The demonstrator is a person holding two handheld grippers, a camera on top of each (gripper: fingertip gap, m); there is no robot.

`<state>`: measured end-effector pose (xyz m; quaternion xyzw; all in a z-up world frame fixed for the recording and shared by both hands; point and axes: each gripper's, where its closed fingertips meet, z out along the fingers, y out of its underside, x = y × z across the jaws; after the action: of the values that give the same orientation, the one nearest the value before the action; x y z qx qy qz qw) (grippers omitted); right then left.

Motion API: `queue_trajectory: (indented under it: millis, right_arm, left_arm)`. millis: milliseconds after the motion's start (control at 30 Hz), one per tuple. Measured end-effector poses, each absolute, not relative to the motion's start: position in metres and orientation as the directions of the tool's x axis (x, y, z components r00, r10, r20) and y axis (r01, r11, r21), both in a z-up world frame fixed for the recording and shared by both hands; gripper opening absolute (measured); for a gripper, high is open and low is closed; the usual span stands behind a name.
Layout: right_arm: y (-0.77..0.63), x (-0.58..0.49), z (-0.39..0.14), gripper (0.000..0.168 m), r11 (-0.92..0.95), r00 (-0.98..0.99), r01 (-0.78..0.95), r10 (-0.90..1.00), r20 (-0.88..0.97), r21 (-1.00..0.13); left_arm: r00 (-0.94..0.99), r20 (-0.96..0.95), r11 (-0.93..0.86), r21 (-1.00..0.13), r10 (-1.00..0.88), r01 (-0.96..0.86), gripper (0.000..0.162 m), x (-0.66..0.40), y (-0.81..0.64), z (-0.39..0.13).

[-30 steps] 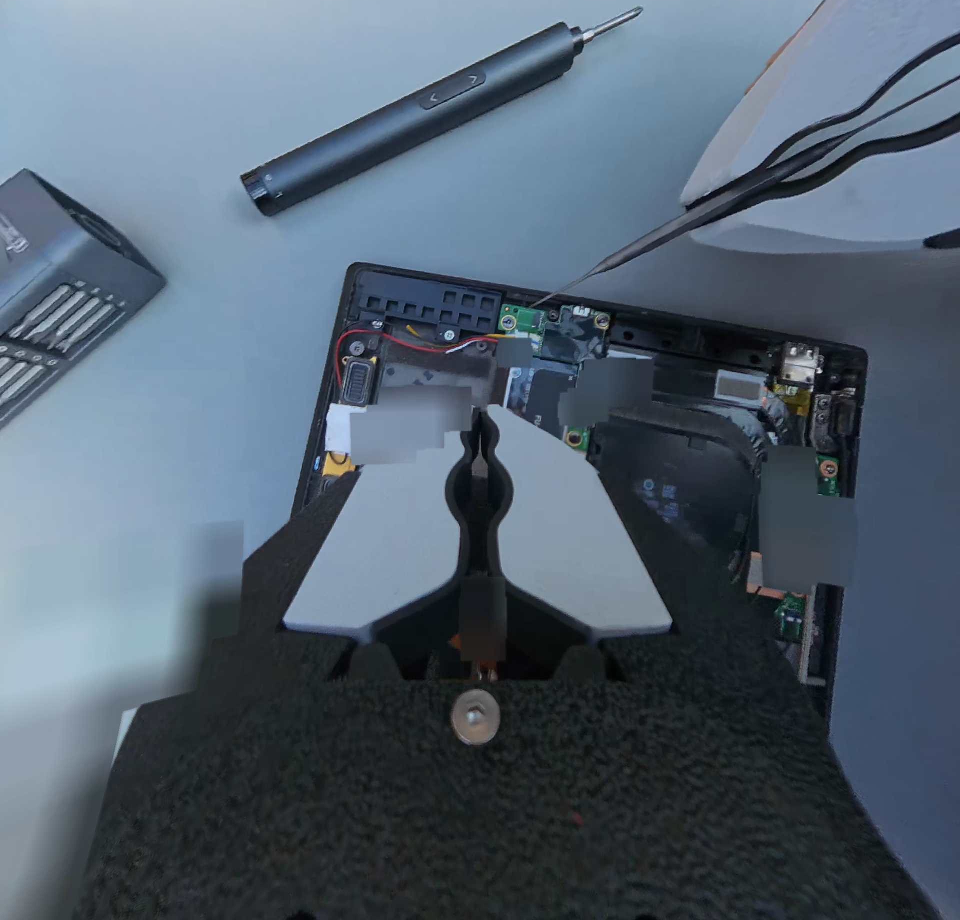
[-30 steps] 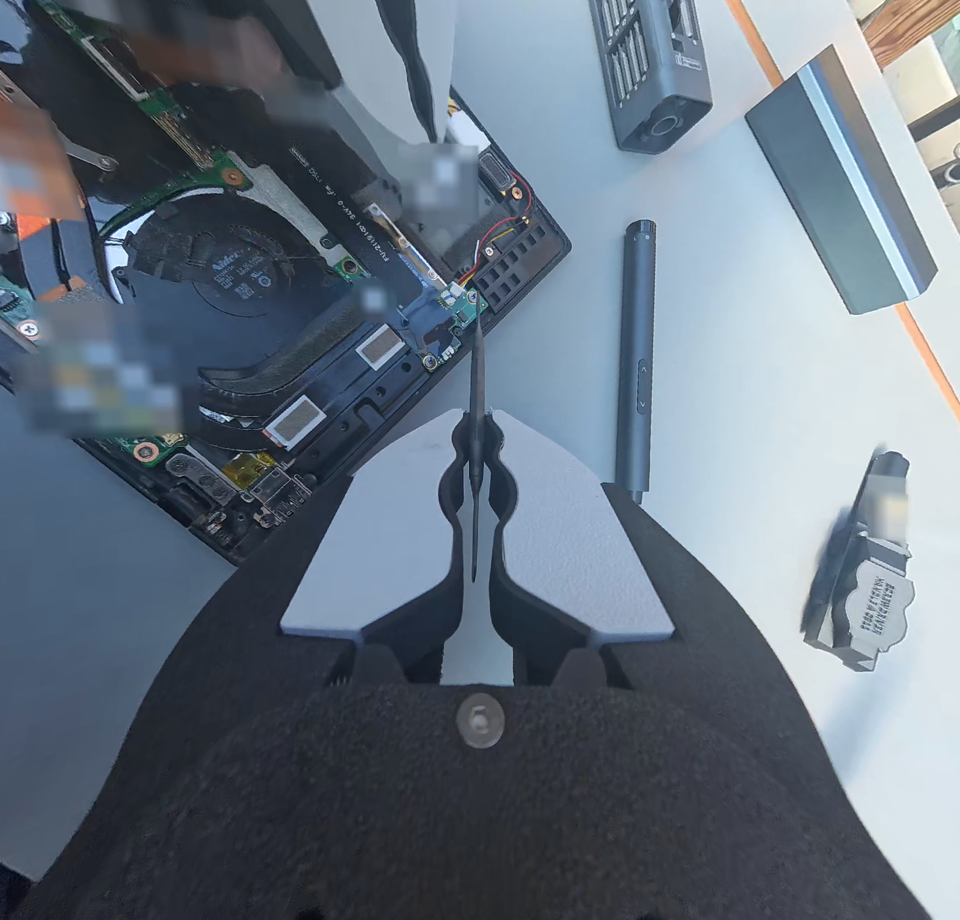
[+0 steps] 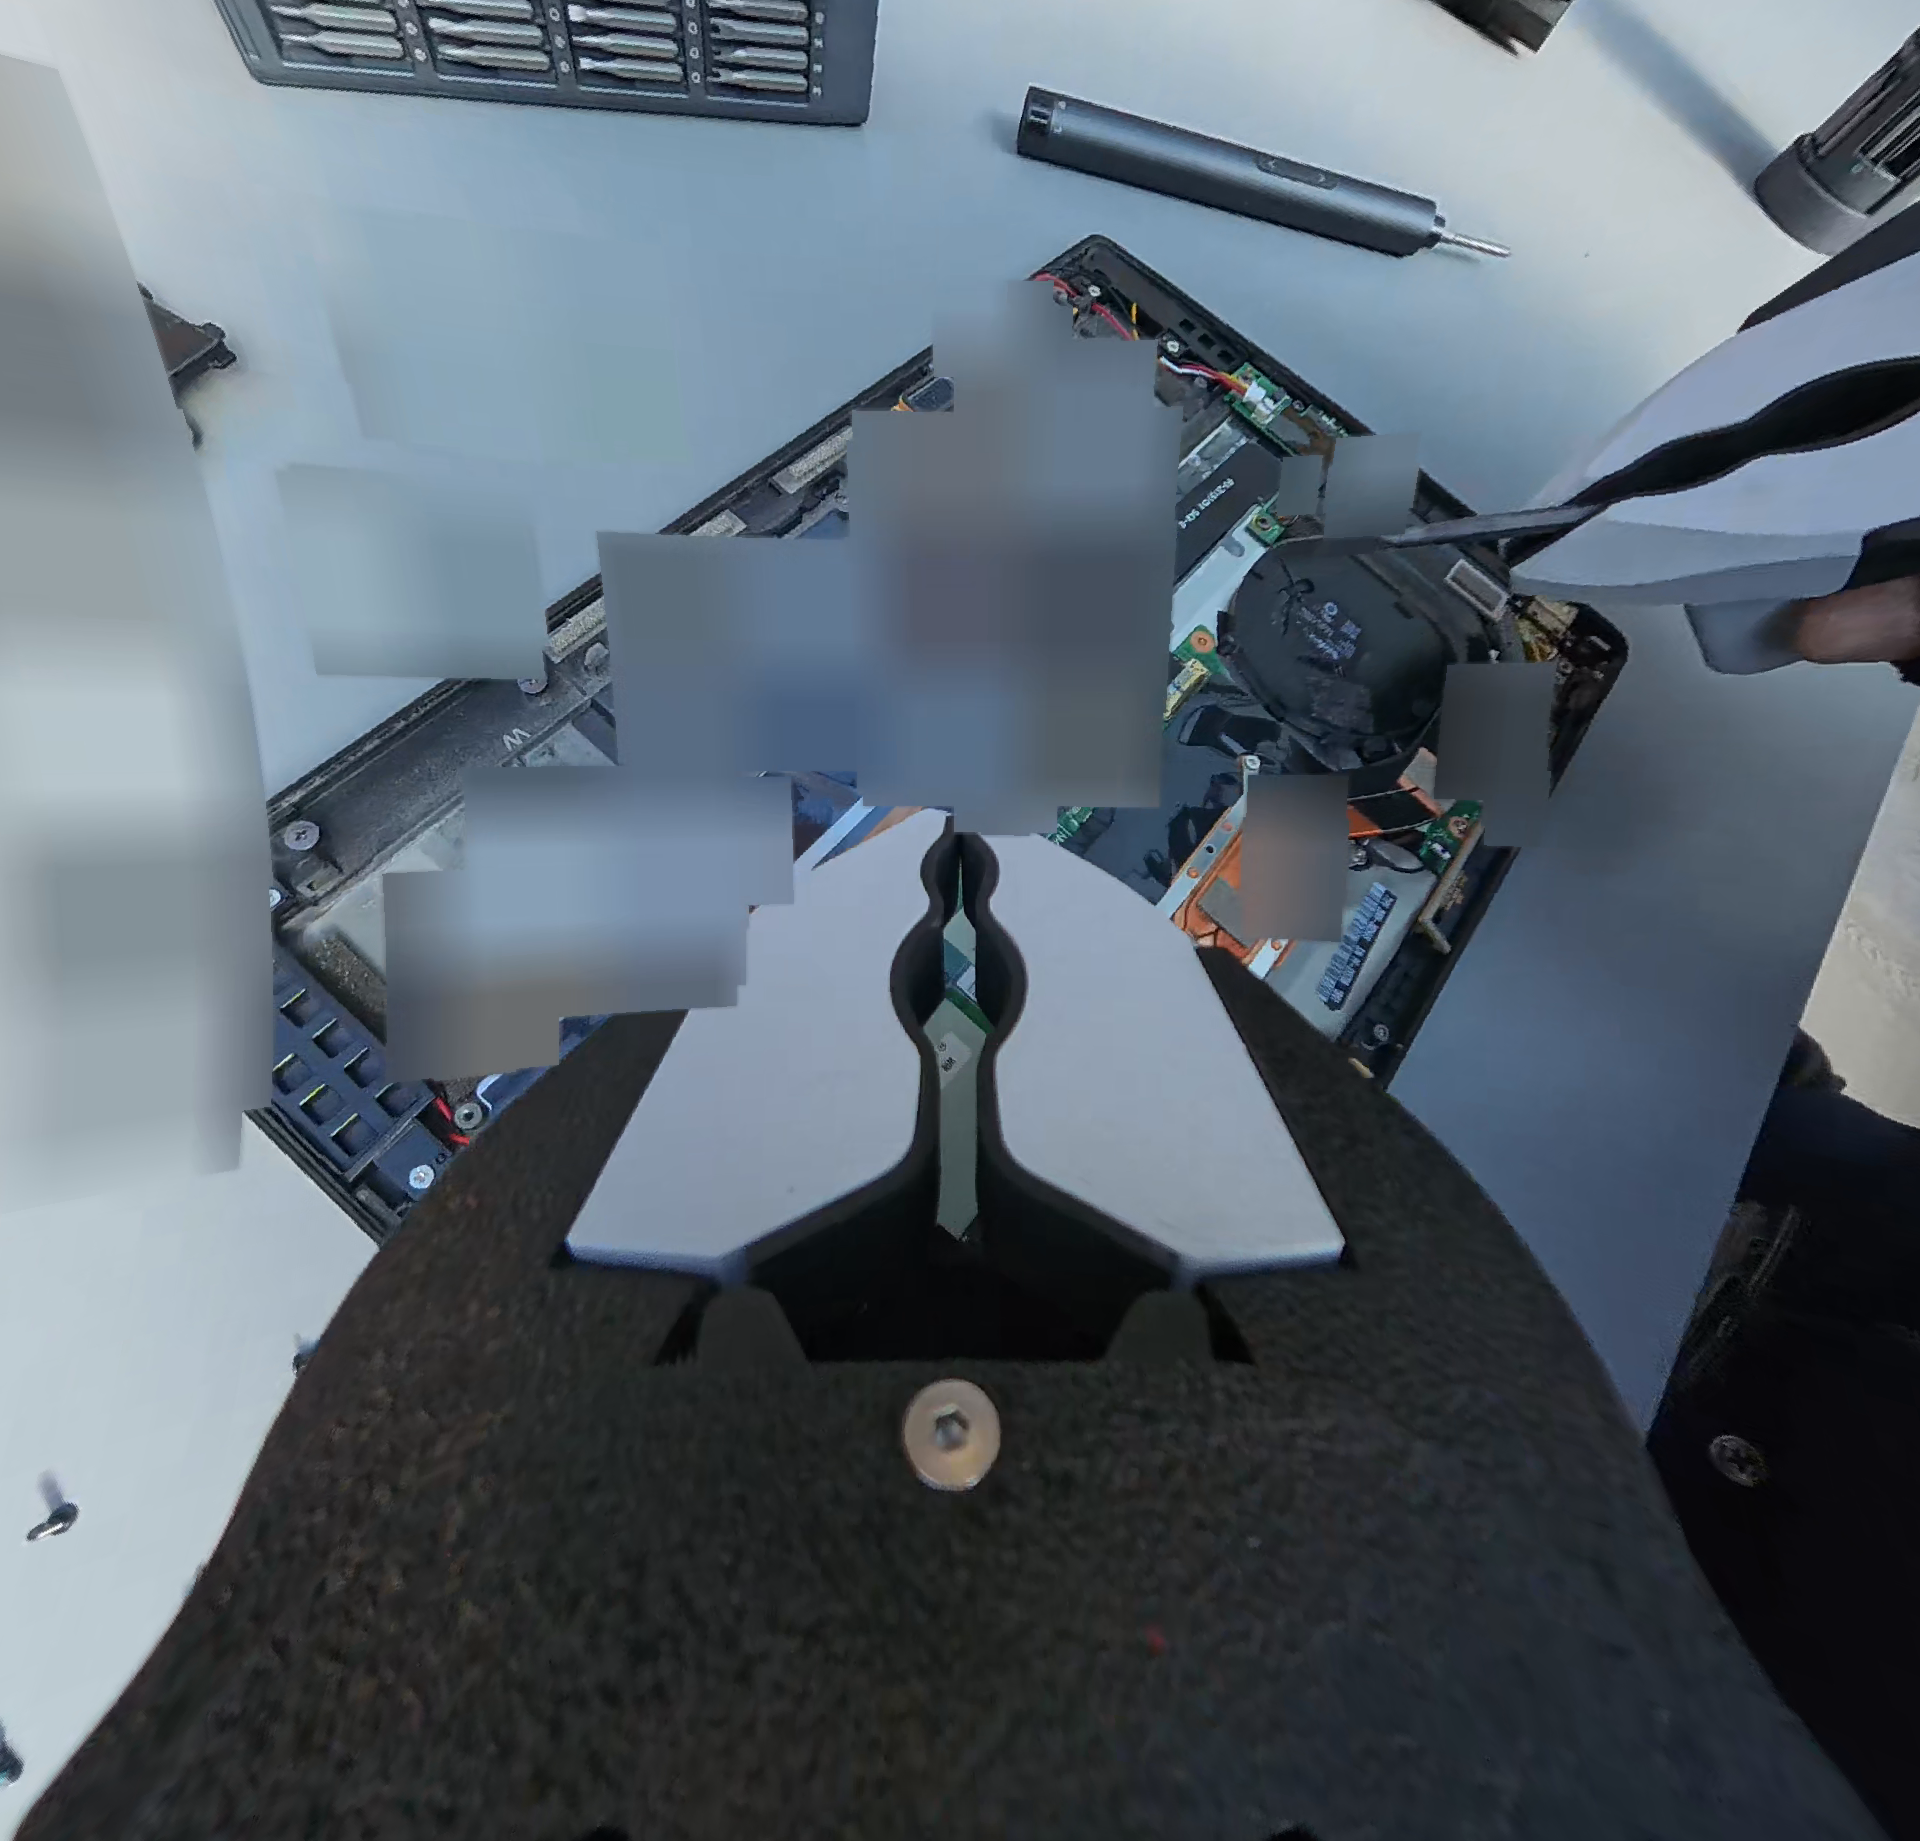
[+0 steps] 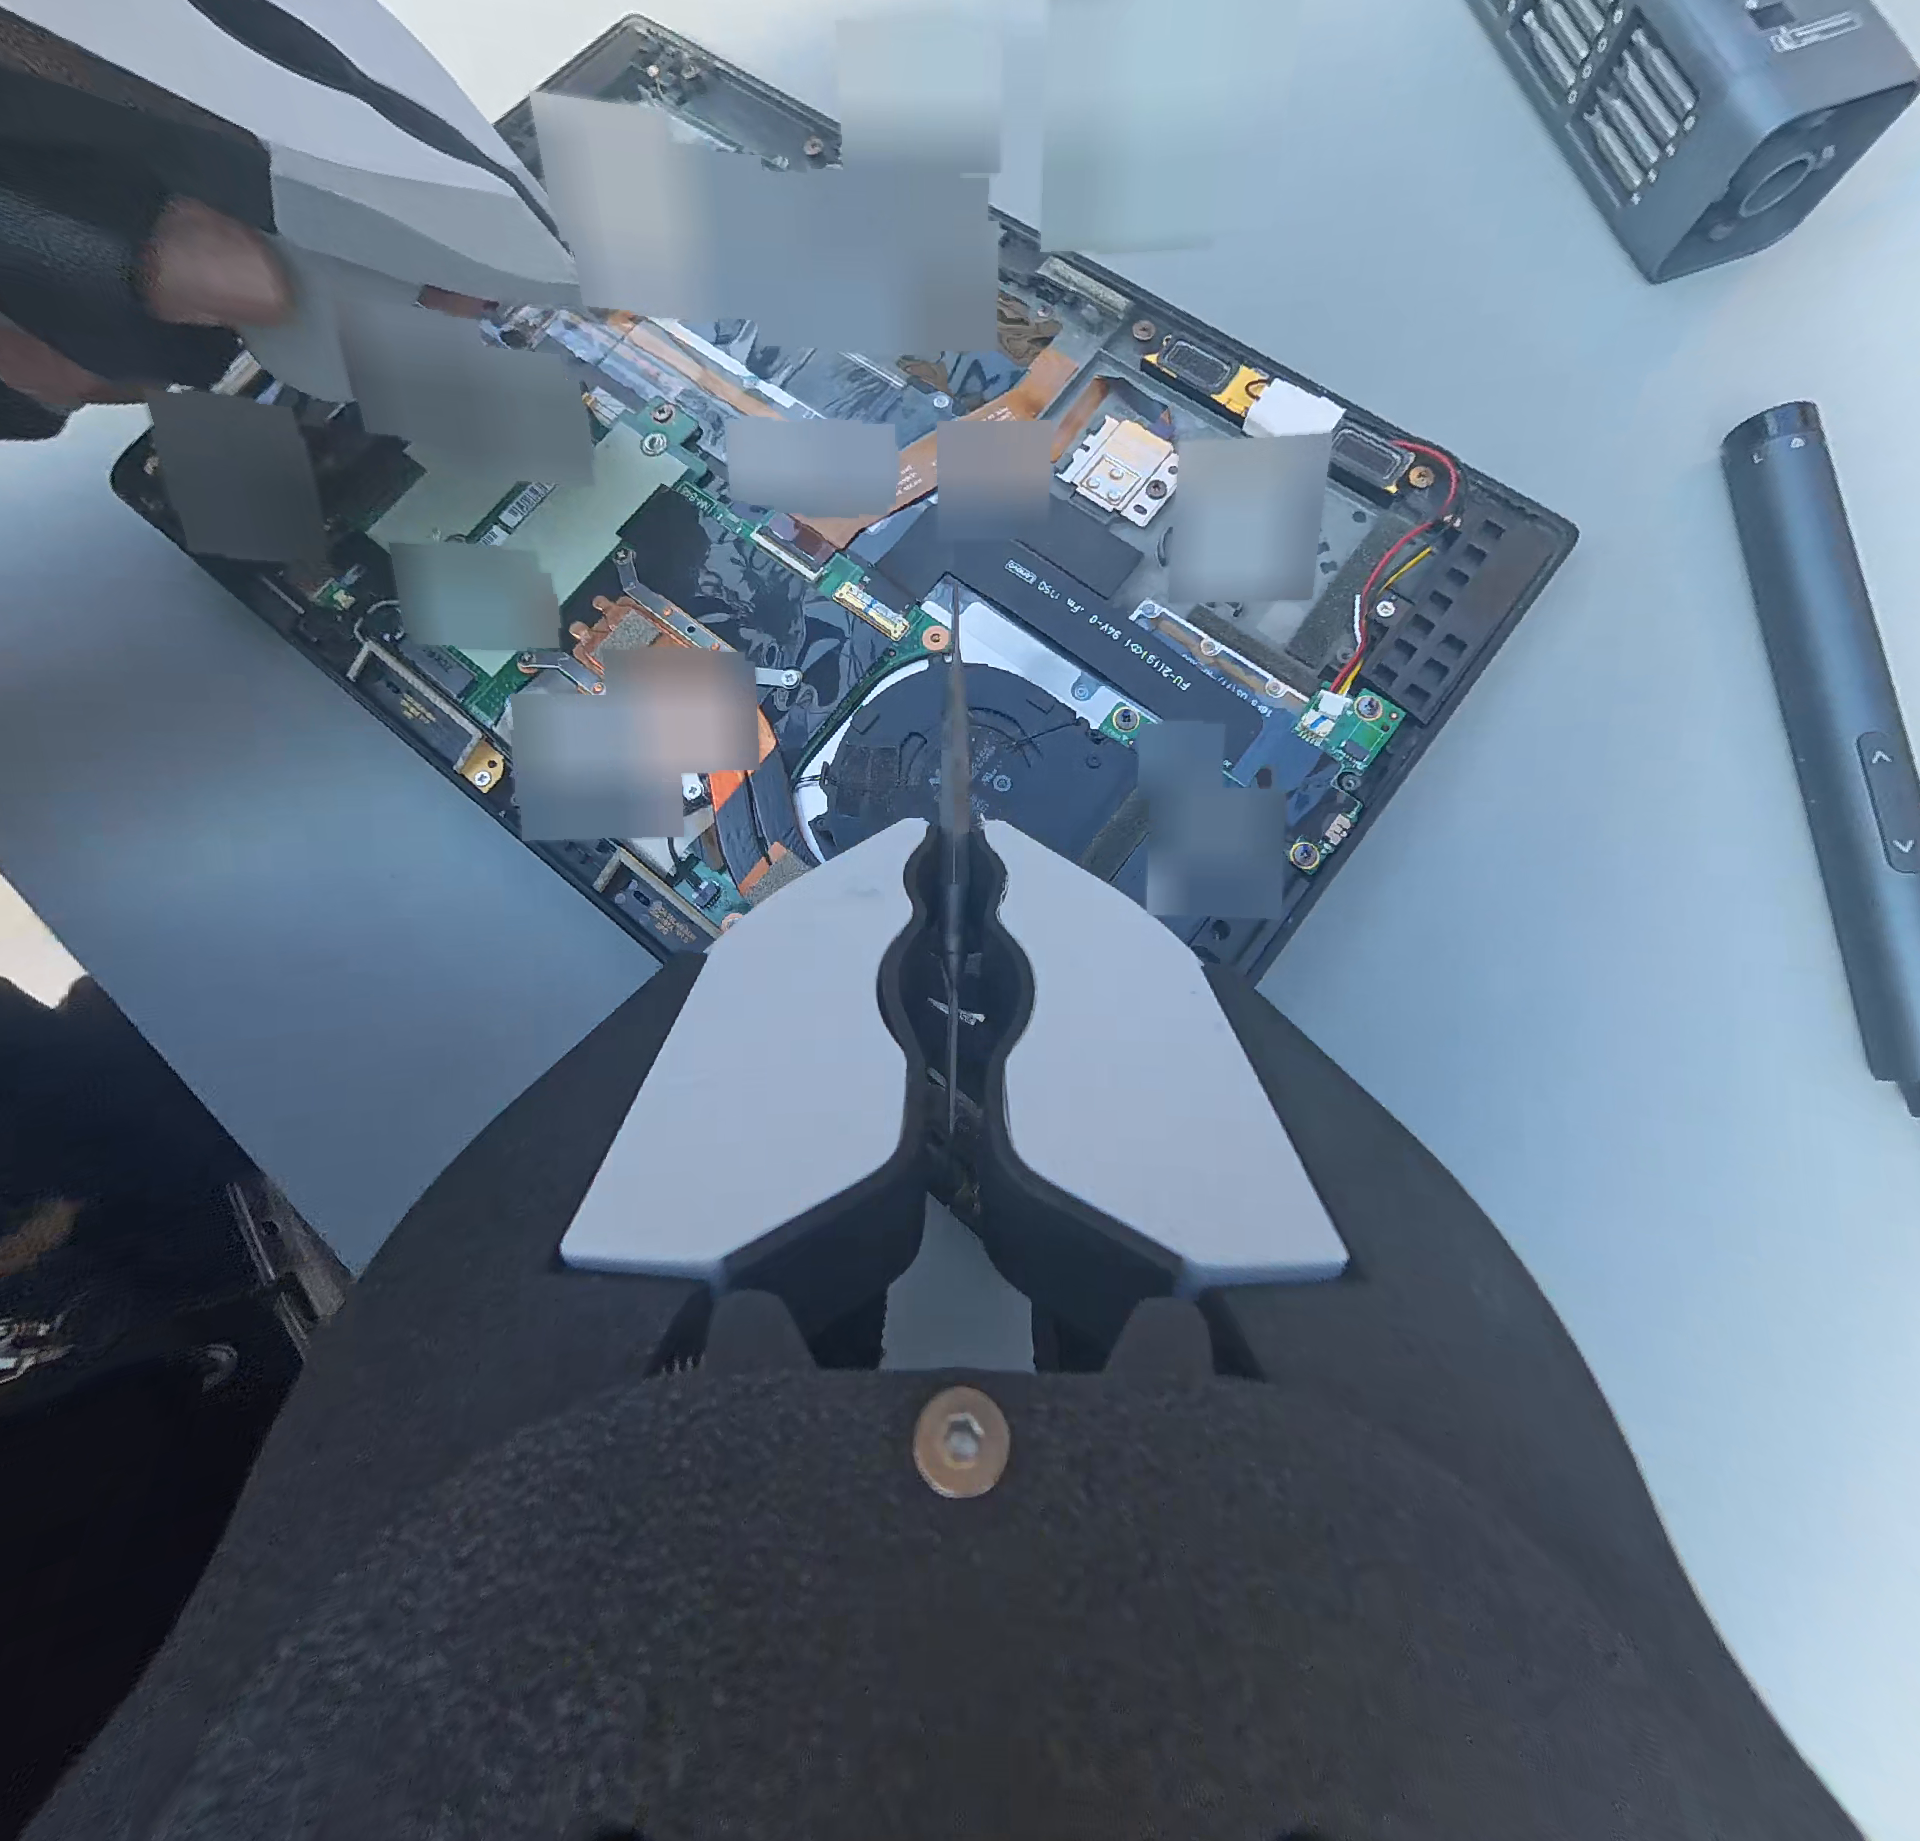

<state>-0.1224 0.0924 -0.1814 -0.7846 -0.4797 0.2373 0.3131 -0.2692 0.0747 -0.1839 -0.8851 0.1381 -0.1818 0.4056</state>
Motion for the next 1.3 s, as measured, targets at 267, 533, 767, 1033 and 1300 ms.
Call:
queue_trajectory:
  millis: [267,533,767,1033,1300]
  right_arm:
    - [0.075,-0.122,-0.188,0.004,-0.357,0.421,0.584,0.901,-0.105,-0.729]
    - [0.055,-0.121,-0.179,0.004,-0.374,0.459,0.547,0.882,-0.105,-0.749]
    - [0.057,-0.127,-0.185,0.004,-0.41,0.479,0.557,0.869,-0.125,-0.722]
    - [0.062,-0.137,-0.181,0.004,-0.421,0.487,0.551,0.863,-0.132,-0.721]
    - [0.061,-0.143,-0.187,0.004,-0.255,0.407,0.716,0.909,0.092,-0.65]
  left_arm:
    - [0.807,0.364,-0.71,-0.698,-0.465,-0.094,0.0,-0.233,0.068,-0.182]
    - [0.807,0.322,-0.689,-0.711,-0.495,-0.139,0.0,-0.244,0.051,-0.172]
    - [0.723,0.483,-0.719,-0.695,-0.495,-0.028,0.0,-0.249,0.056,-0.17]
    - [0.756,0.448,-0.726,-0.685,-0.476,-0.051,0.0,-0.271,0.065,-0.171]
    - [0.806,0.322,-0.695,-0.704,-0.496,-0.147,0.0,-0.266,0.049,-0.178]
